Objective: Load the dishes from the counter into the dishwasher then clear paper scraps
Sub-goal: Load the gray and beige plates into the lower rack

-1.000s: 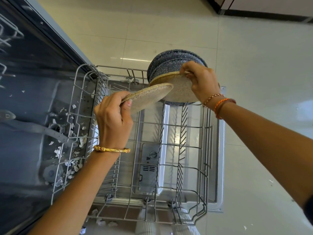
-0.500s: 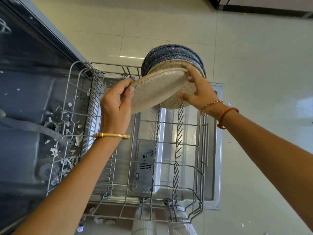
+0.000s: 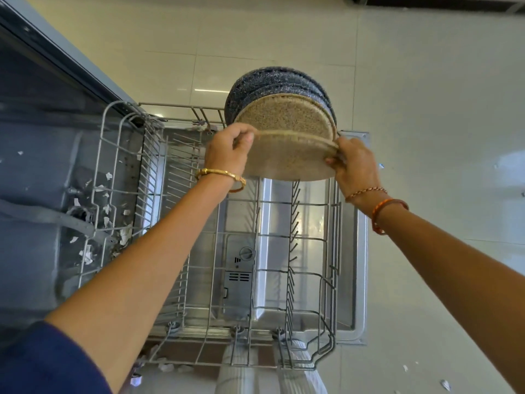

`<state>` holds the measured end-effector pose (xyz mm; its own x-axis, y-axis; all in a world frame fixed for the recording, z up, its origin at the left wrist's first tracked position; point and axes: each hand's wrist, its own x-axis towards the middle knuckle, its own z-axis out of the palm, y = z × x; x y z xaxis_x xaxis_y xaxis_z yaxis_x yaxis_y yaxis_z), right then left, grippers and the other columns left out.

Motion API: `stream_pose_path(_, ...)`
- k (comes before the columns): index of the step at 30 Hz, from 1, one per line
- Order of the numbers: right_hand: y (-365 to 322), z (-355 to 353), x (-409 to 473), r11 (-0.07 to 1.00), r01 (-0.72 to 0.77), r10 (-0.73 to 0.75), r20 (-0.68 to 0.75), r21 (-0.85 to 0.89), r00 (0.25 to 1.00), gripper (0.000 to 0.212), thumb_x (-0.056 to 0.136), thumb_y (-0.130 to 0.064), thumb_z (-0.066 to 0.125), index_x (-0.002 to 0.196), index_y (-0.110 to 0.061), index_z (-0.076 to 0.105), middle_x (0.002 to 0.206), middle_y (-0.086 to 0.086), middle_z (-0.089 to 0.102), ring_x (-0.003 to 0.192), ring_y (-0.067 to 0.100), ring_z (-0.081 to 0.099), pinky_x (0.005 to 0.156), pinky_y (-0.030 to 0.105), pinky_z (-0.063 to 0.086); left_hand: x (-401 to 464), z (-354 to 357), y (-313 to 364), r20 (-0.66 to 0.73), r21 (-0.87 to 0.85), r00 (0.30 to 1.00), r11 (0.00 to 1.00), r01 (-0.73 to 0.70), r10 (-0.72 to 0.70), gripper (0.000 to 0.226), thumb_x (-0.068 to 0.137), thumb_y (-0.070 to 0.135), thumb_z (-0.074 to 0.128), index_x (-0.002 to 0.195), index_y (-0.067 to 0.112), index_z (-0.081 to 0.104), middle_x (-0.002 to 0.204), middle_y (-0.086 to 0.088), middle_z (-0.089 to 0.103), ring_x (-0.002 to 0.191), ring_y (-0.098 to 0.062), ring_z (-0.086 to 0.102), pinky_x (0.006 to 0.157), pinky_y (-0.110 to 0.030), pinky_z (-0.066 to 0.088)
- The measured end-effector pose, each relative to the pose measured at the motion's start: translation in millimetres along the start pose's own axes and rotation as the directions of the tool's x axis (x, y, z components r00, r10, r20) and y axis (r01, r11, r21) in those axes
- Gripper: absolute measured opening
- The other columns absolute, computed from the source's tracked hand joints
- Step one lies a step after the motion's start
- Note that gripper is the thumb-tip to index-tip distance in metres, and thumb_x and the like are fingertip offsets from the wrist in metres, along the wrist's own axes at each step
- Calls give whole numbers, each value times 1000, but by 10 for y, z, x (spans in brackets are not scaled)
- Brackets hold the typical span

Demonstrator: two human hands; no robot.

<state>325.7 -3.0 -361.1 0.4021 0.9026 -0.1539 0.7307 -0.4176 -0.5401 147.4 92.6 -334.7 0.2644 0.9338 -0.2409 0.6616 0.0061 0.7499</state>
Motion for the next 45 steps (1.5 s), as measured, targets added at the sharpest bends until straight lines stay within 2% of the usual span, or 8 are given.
stream_pose_path(7, -129, 122, -3, 998, 41, -30, -226, 45, 974, 13, 88, -6, 53, 97, 2, 57, 96, 19, 53, 83, 20, 44, 54, 18, 24, -47, 54, -156, -143, -28, 985, 994, -103, 98, 20, 93, 12, 49, 104, 4, 63, 102, -12, 60, 92, -16, 50, 78, -28, 44)
stream_pose_path(12, -208, 66, 34, 991, 103, -67, -349, 85, 935, 19, 82, 4, 49, 99, 6, 58, 92, 24, 54, 83, 31, 47, 62, 17, 20, -10, 37, -33, -273, -103, 936, 961, -257, 221, 25, 89, 15, 47, 102, 2, 64, 95, -1, 53, 85, -4, 49, 76, -13, 41)
stream_pose_path(20, -128, 50, 160, 999, 29, -19, -235, 37, 972, 21, 85, 5, 47, 105, 5, 56, 102, 23, 51, 94, 32, 48, 69, 16, 23, 57, 119, -62, -121, -63, 986, 991, -121, 113, 21, 92, 9, 51, 110, 2, 58, 109, -12, 56, 97, -12, 48, 79, -14, 40)
stream_pose_path(27, -15, 61, 234, 995, -37, 56, -218, 91, 974, 29, 86, -1, 51, 114, 4, 46, 110, 21, 51, 91, 29, 49, 70, 22, 33, 86, 131, -81, 81, 81, 978, 977, -197, 190, 53, 84, -7, 55, 132, 9, 37, 136, -8, 43, 127, -19, 41, 96, -10, 29)
stream_pose_path(32, 49, 139, 188, 999, 8, -10, -71, -35, 997, 66, 78, 1, 56, 137, -1, 28, 128, 23, 32, 105, 30, 45, 79, 21, 39, 118, 247, -184, 128, 236, 972, 945, -225, 199, 71, 82, -11, 54, 142, 11, 25, 150, -8, 23, 137, -22, 28, 107, -20, 23)
stream_pose_path(36, 138, 234, 164, 991, 66, -49, 147, -113, 988, 83, 78, -2, 58, 145, -4, 9, 135, 20, 29, 107, 32, 44, 78, 24, 38, 164, 381, -316, 191, 319, 982, 945, -68, 6, 83, 85, -4, 55, 148, 16, 5, 156, -5, 5, 139, -23, 23, 102, -23, 30)
stream_pose_path(41, 213, 326, 222, 990, 66, -51, 123, -125, 991, 85, 76, -5, 61, 146, -7, 12, 140, 18, 33, 113, 37, 47, 93, 41, 44, 317, 428, -334, 238, 377, 969, 926, -29, -66, 86, 90, 5, 54, 147, 16, -10, 157, -2, -8, 143, -21, 10, 108, -27, 24)
stream_pose_path(45, 142, 269, 123, 995, 103, -104, -70, -19, 992, 59, 75, 4, 55, 131, -3, 38, 127, 18, 44, 97, 31, 53, 77, 29, 44, 212, 479, -239, 62, 353, 998, 936, -4, -19, 83, 89, 8, 56, 148, 11, -2, 157, -7, 6, 140, -21, 22, 103, -20, 25)
